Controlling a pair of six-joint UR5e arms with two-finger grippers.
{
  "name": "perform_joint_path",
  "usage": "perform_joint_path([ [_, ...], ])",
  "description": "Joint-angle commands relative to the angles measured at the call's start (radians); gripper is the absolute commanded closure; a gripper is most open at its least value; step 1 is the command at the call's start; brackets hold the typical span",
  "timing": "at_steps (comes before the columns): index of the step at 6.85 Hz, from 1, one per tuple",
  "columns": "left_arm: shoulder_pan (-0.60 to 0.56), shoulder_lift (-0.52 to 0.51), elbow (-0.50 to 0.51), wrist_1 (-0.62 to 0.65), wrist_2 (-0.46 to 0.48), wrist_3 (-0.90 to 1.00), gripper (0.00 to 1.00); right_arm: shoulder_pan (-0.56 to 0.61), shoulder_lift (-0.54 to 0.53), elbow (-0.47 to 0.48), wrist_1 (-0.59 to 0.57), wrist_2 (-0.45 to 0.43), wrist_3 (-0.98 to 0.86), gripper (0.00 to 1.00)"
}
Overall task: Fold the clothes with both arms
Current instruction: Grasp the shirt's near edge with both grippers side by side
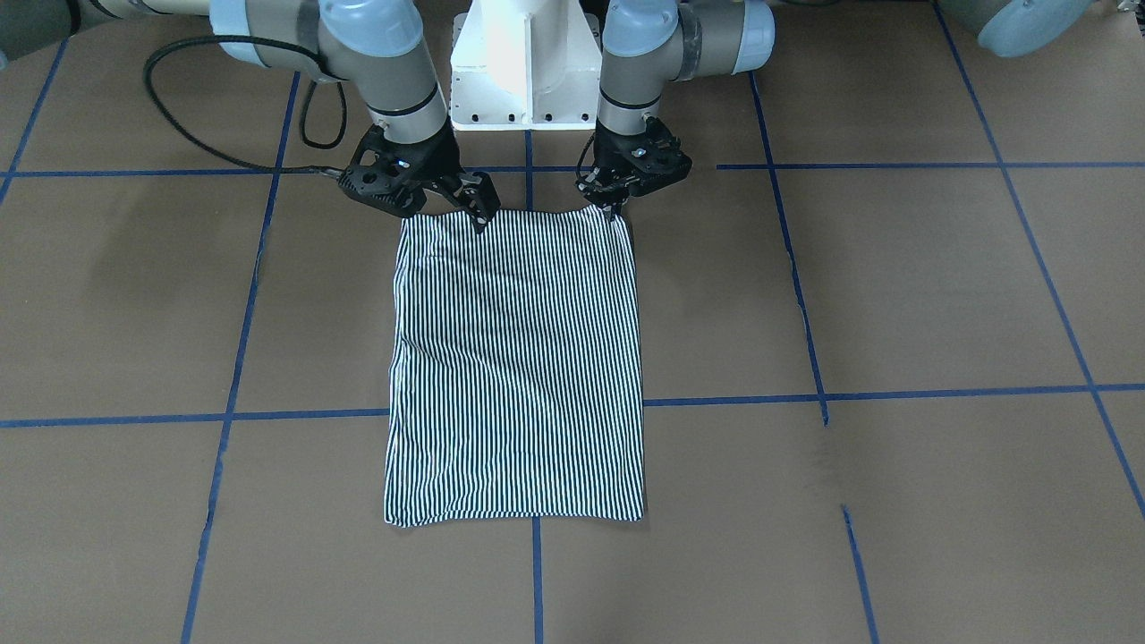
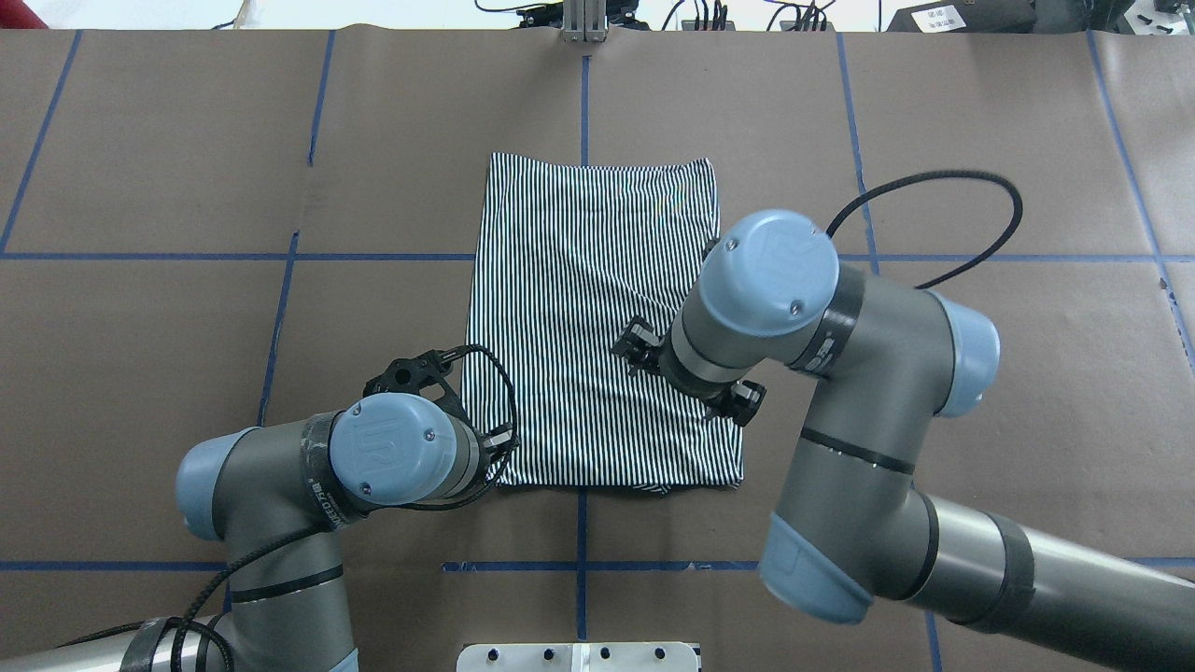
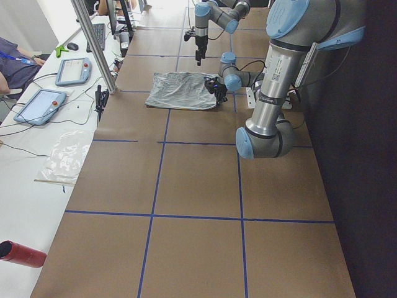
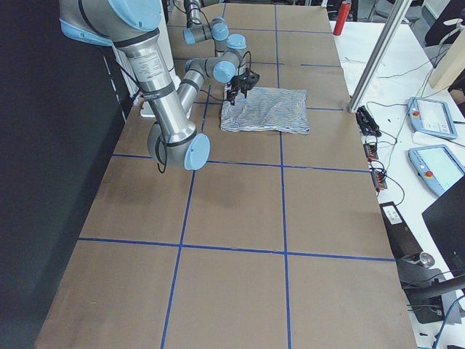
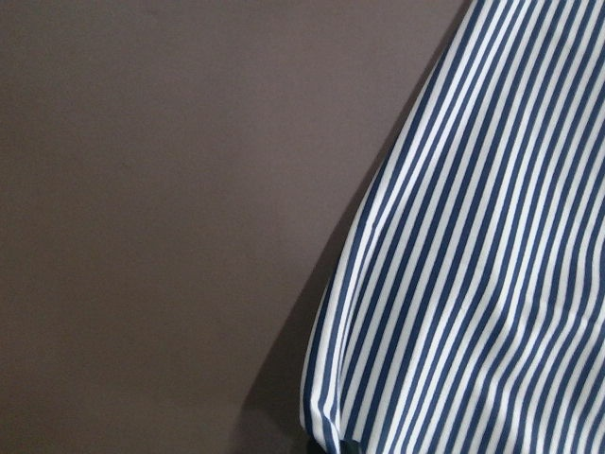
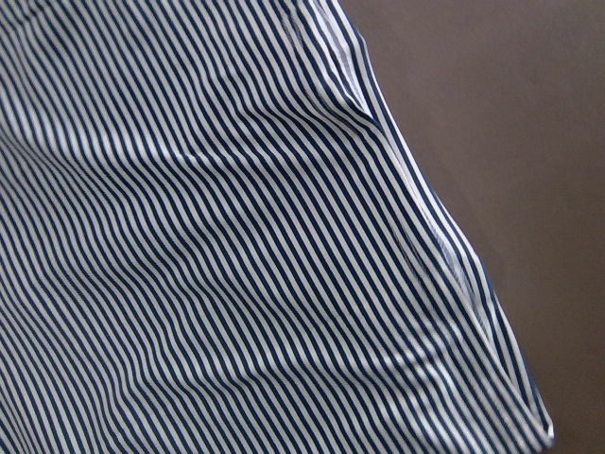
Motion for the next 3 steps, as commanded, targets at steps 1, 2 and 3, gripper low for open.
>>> perform_joint_path([
  [1,-0.004,-0.001,-0.019,-0.005,0.001,0.005,1.00,-0.089,0.002,-0.033,0.001,-0.103,0.273,0.00],
  [2,-0.007,0.000,-0.045,-0.003,-0.002,0.012,1.00,-0.101,0.011,-0.080,0.001,-0.126,0.277,0.00],
  [3,-0.007,0.002,-0.053,-0.003,-0.002,0.012,1.00,-0.103,0.019,-0.125,0.001,-0.140,0.280,0.00],
])
